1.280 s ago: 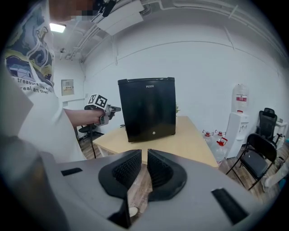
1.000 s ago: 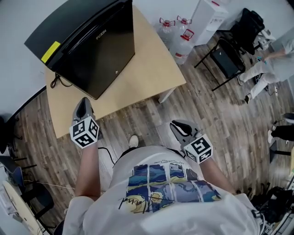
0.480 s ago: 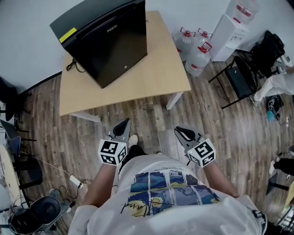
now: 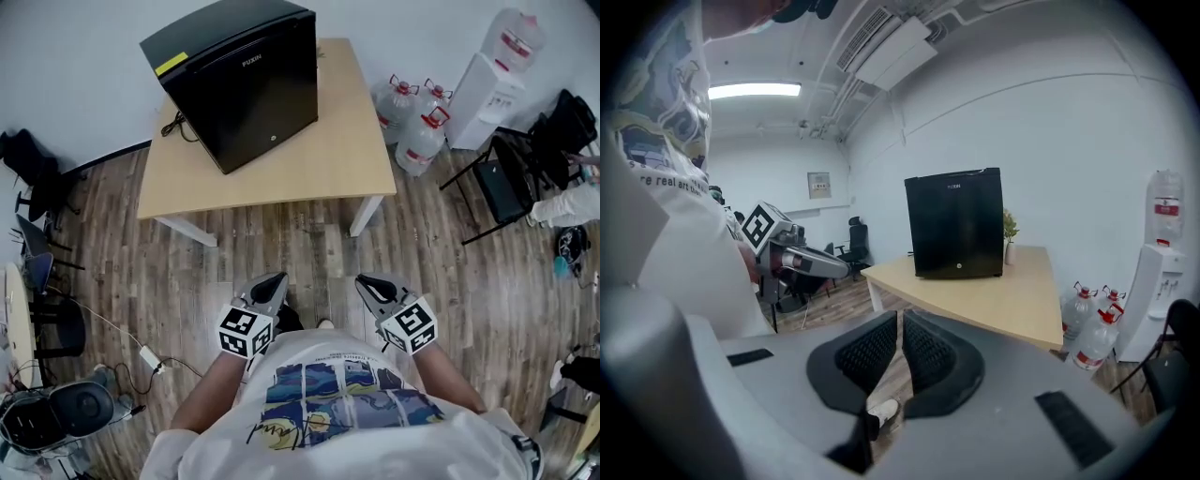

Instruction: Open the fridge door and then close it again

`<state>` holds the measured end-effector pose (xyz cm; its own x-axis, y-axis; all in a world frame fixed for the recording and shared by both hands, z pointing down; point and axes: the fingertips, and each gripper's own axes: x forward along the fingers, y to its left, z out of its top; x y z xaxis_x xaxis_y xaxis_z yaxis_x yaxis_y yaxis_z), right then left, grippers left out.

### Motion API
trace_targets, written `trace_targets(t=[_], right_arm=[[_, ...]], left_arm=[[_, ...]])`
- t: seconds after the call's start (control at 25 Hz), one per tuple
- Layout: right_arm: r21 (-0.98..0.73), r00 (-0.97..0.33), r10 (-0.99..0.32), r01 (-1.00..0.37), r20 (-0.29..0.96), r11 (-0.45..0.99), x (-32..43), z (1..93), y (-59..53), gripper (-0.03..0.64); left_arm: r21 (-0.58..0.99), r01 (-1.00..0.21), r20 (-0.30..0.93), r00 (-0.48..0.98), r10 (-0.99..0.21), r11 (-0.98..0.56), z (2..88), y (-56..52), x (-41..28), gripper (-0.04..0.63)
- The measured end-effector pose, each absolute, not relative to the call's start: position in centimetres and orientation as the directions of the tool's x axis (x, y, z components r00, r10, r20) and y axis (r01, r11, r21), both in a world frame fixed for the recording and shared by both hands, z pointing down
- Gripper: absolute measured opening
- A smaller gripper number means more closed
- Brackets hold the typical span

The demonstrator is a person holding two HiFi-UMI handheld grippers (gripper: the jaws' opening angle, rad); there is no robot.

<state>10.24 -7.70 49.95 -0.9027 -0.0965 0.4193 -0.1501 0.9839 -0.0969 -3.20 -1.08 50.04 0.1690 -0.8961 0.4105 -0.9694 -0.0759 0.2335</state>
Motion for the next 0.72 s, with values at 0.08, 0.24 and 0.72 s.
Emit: trace_targets(t=[0.08, 0.24, 0.72], right_arm=[[-0.100, -0.905, -0.090, -0.144, 0.416, 0.985, 10.6, 49.9, -7.2, 0.025], [-0.107, -0.909, -0.089, -0.144, 0.408, 0.984, 11.8, 49.8, -6.4, 0.023], [-0.086, -0.909, -0.094, -0.141, 0.406, 0.986, 14.7, 49.9, -5.2, 0.020]], left_arm=[[0.247, -0.966, 0.410, 0.172, -0.896, -0.072, 50.0, -0.8, -2.6, 0.008], [0.215, -0.970, 0.424, 0.201, -0.883, -0.117, 50.4, -0.5, -0.4, 0.008], [0.199, -0.969, 0.417, 0.216, -0.883, -0.143, 50.1, -0.5, 2.6, 0.008]])
